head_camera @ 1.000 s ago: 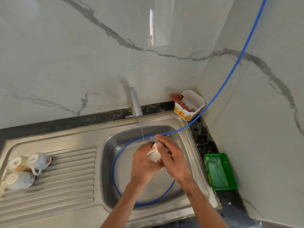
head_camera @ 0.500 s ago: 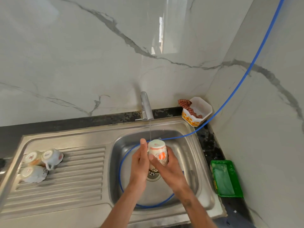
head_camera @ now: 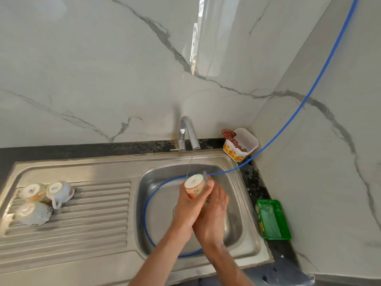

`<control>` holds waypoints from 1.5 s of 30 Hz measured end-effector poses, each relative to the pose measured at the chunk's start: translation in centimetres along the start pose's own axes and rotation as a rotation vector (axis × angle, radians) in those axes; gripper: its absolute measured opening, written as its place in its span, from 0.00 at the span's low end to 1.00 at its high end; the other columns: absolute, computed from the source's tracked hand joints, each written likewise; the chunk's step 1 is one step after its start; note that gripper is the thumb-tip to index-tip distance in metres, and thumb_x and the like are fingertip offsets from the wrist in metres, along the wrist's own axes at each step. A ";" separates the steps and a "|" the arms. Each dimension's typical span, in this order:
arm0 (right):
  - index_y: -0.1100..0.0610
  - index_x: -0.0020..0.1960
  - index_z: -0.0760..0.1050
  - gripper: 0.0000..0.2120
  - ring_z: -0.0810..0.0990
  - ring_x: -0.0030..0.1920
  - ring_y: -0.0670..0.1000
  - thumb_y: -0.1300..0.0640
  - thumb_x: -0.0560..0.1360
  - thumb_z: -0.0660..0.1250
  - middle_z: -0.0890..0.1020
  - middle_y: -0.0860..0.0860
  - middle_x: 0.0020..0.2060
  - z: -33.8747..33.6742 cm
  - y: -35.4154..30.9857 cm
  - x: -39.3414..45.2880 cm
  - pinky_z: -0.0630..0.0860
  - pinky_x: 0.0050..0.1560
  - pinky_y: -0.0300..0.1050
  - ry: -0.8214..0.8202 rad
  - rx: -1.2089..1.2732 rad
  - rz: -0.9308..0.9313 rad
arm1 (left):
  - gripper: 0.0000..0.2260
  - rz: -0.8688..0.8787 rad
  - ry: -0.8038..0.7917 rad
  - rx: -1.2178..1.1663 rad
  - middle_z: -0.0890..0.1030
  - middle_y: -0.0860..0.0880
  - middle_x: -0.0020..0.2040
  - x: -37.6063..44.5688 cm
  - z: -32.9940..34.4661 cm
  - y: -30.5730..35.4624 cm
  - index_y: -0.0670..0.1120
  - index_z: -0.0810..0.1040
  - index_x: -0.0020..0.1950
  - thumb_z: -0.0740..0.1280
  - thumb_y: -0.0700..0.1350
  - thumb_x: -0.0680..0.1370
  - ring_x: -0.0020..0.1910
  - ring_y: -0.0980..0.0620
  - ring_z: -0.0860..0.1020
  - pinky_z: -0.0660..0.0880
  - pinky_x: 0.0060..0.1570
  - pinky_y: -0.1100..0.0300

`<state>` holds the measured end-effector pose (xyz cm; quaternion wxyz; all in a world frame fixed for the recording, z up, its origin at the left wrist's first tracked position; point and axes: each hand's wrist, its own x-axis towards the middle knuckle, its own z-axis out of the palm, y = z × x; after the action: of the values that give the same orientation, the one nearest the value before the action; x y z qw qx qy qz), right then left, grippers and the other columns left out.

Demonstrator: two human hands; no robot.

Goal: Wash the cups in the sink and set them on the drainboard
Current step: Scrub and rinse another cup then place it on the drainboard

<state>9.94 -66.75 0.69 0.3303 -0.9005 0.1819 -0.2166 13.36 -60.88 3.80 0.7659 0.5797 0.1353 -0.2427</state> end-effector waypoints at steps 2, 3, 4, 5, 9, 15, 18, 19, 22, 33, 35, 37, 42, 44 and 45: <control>0.53 0.79 0.66 0.36 0.70 0.69 0.47 0.58 0.73 0.71 0.73 0.45 0.72 -0.9 -0.8 -1.3 0.69 0.70 0.44 -0.112 0.076 -0.031 | 0.23 0.029 -0.002 -0.017 0.89 0.46 0.51 0.2 -1.2 0.4 0.44 0.84 0.59 0.80 0.56 0.71 0.52 0.49 0.87 0.82 0.52 0.56; 0.53 0.81 0.63 0.37 0.68 0.71 0.46 0.57 0.74 0.70 0.71 0.44 0.74 -1.4 -1.0 -2.1 0.68 0.72 0.43 -0.172 0.112 -0.041 | 0.22 0.025 0.001 -0.016 0.89 0.45 0.49 0.4 -1.9 0.7 0.43 0.85 0.56 0.80 0.57 0.71 0.51 0.48 0.87 0.83 0.52 0.54; 0.53 0.82 0.61 0.35 0.66 0.74 0.45 0.54 0.77 0.68 0.69 0.44 0.76 -1.7 -0.9 -3.0 0.66 0.73 0.41 -0.211 0.121 -0.066 | 0.22 0.014 -0.004 -0.001 0.89 0.45 0.48 0.6 -2.5 0.9 0.44 0.86 0.54 0.80 0.60 0.70 0.49 0.49 0.87 0.83 0.53 0.52; 0.53 0.82 0.61 0.32 0.64 0.76 0.44 0.50 0.80 0.65 0.68 0.44 0.77 -1.9 -0.6 -3.7 0.64 0.75 0.39 -0.224 0.111 -0.085 | 0.24 0.009 -0.004 0.028 0.89 0.46 0.47 0.7 -2.8 1.1 0.46 0.86 0.52 0.79 0.64 0.69 0.48 0.50 0.87 0.83 0.54 0.51; 0.45 0.68 0.74 0.23 0.76 0.64 0.41 0.38 0.86 0.46 0.79 0.36 0.59 -2.4 -1.1 -1.0 0.74 0.64 0.42 -0.236 0.103 0.009 | 0.29 0.024 -0.001 0.087 0.89 0.48 0.46 0.0 -2.8 0.9 0.48 0.87 0.51 0.74 0.72 0.66 0.46 0.54 0.86 0.80 0.47 0.59; 0.41 0.75 0.69 0.20 0.73 0.68 0.40 0.38 0.86 0.52 0.77 0.36 0.65 -2.8 -0.8 -0.2 0.71 0.67 0.39 -0.297 0.283 0.127 | 0.22 -0.010 -0.004 0.044 0.88 0.43 0.48 1.9 -1.7 2.4 0.49 0.88 0.49 0.78 0.66 0.70 0.48 0.46 0.87 0.82 0.56 0.49; 0.40 0.71 0.72 0.22 0.75 0.66 0.38 0.33 0.84 0.52 0.80 0.36 0.62 -3.1 -0.1 1.3 0.72 0.65 0.38 -0.361 0.332 0.177 | 0.27 -0.033 0.006 0.039 0.88 0.43 0.50 2.3 -1.0 1.7 0.46 0.87 0.53 0.81 0.66 0.65 0.49 0.45 0.87 0.81 0.58 0.47; 0.40 0.67 0.75 0.21 0.78 0.63 0.37 0.33 0.84 0.52 0.82 0.37 0.59 -3.4 0.1 2.3 0.74 0.62 0.38 -0.433 0.407 0.232 | 0.27 -0.008 0.024 0.063 0.88 0.44 0.50 2.4 -0.8 1.3 0.47 0.87 0.53 0.81 0.66 0.65 0.50 0.45 0.87 0.81 0.59 0.46; 0.45 0.60 0.79 0.19 0.83 0.53 0.39 0.37 0.85 0.54 0.86 0.42 0.52 -3.1 1.0 4.0 0.78 0.53 0.36 -0.578 0.555 0.305 | 0.26 0.001 0.133 0.036 0.89 0.43 0.47 2.7 -0.8 1.5 0.46 0.88 0.53 0.81 0.63 0.65 0.47 0.45 0.88 0.81 0.58 0.45; 0.38 0.49 0.82 0.12 0.85 0.51 0.49 0.51 0.85 0.63 0.86 0.42 0.47 -3.2 5.8 8.1 0.84 0.57 0.50 -0.493 0.455 0.316 | 0.16 -0.148 0.209 -0.009 0.88 0.39 0.47 3.8 -2.8 1.4 0.43 0.86 0.57 0.77 0.51 0.75 0.41 0.46 0.87 0.81 0.32 0.59; 0.40 0.53 0.81 0.11 0.85 0.50 0.47 0.52 0.86 0.61 0.86 0.44 0.47 -2.5 4.2 8.4 0.84 0.52 0.45 -0.695 0.444 0.262 | 0.15 -0.099 0.216 0.060 0.88 0.40 0.47 4.0 -2.2 1.5 0.43 0.86 0.57 0.77 0.49 0.74 0.42 0.46 0.87 0.81 0.34 0.59; 0.48 0.54 0.79 0.13 0.84 0.45 0.47 0.47 0.87 0.58 0.85 0.48 0.45 -1.6 3.1 8.9 0.80 0.45 0.42 -0.764 0.309 0.135 | 0.14 -0.075 0.195 0.109 0.88 0.41 0.46 4.0 -1.8 1.8 0.45 0.86 0.57 0.77 0.49 0.74 0.43 0.46 0.87 0.82 0.37 0.58; 0.56 0.40 0.82 0.31 0.82 0.33 0.48 0.33 0.83 0.56 0.85 0.53 0.33 -0.8 1.8 9.4 0.75 0.37 0.44 -0.732 0.387 0.296 | 0.18 -0.022 0.197 0.102 0.88 0.40 0.46 3.9 -1.6 1.4 0.43 0.86 0.57 0.80 0.52 0.73 0.44 0.43 0.87 0.84 0.44 0.52; 0.58 0.43 0.85 0.27 0.86 0.37 0.53 0.35 0.81 0.63 0.87 0.56 0.37 0.1 1.6 9.4 0.78 0.41 0.47 -0.648 0.606 0.615 | 0.17 -0.014 0.228 0.028 0.88 0.40 0.45 4.2 -1.0 1.2 0.42 0.85 0.57 0.79 0.49 0.73 0.42 0.44 0.87 0.83 0.43 0.52; 0.59 0.48 0.85 0.24 0.85 0.39 0.55 0.38 0.81 0.67 0.87 0.58 0.39 0.6 1.5 9.2 0.78 0.42 0.49 -0.583 0.729 0.808 | 0.16 -0.034 0.258 -0.048 0.87 0.41 0.43 4.2 -0.7 1.2 0.41 0.85 0.57 0.79 0.50 0.74 0.40 0.44 0.86 0.83 0.42 0.52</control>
<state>17.73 -71.85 1.79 0.7088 -0.6118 0.3251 0.1324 17.60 -60.86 2.46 0.7517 0.5851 0.2483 -0.1760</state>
